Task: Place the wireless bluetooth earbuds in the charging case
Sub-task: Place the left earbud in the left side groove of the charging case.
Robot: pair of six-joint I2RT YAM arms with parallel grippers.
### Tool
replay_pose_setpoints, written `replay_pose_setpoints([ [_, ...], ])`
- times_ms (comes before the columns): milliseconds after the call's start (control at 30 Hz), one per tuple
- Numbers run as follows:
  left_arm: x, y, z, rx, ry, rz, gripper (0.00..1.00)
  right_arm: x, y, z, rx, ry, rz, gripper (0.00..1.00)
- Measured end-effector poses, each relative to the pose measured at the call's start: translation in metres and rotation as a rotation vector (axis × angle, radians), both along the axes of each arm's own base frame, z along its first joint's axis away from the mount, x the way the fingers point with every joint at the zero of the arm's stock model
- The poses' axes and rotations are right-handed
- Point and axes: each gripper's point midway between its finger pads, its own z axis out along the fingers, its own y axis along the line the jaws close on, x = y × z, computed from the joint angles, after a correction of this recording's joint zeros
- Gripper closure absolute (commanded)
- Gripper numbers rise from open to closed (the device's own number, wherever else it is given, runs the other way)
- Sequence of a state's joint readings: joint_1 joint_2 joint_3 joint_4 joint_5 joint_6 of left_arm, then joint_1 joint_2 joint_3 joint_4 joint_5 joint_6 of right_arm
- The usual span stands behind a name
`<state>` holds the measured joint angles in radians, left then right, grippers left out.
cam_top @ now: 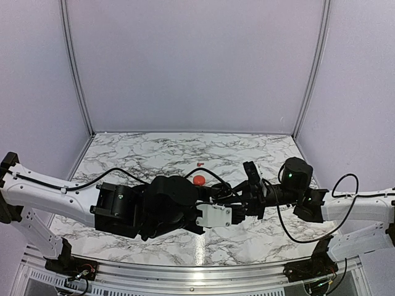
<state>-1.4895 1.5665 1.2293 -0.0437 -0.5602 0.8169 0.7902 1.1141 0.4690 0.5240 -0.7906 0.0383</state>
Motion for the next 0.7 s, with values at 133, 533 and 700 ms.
replay_pose_setpoints([
  [133,0.001,-0.002,0.007,-0.043,-0.010,0.007,0.46,-0.001,0.000,0.001,0.003,-0.002,0.008,1.00],
  [533,-0.010,0.010,0.034,-0.163,0.034,-0.045,0.14,-0.002,0.000,0.001,0.003,-0.005,0.014,1.00],
  [700,-0.018,0.037,0.059,-0.299,0.142,-0.087,0.01,-0.006,0.000,0.001,0.007,-0.005,0.037,1.00],
])
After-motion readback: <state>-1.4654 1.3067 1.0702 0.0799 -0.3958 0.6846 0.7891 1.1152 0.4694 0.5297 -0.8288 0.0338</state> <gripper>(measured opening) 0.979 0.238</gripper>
